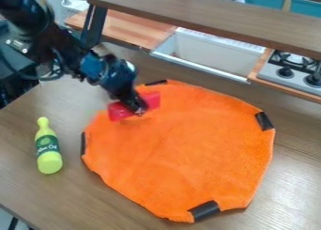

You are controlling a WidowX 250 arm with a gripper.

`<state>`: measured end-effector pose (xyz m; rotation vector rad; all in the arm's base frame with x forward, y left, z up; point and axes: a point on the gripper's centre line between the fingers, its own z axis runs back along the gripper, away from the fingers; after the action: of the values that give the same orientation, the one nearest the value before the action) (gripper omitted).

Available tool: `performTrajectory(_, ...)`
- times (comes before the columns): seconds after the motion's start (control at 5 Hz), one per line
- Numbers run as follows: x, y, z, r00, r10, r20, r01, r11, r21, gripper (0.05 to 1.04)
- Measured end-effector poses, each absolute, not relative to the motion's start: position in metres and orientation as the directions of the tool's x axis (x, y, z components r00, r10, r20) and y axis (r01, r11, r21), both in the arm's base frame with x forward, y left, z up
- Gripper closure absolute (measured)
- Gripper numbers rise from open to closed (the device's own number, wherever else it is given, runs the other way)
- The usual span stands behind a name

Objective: Put the red figure at the bottom edge of the cloth

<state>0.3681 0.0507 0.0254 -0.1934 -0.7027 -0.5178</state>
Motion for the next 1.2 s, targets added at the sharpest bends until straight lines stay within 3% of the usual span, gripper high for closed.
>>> performTrajectory(0.4, 0.364, 0.017, 0.031, 0.624, -0.406, 0.667, 0.553, 0.833, -0.011, 0.777)
performTrajectory(1.2, 0.344, -0.080, 0.014, 0.564, -0.543, 0.622, 0.698, 0.716, -0.008, 0.777)
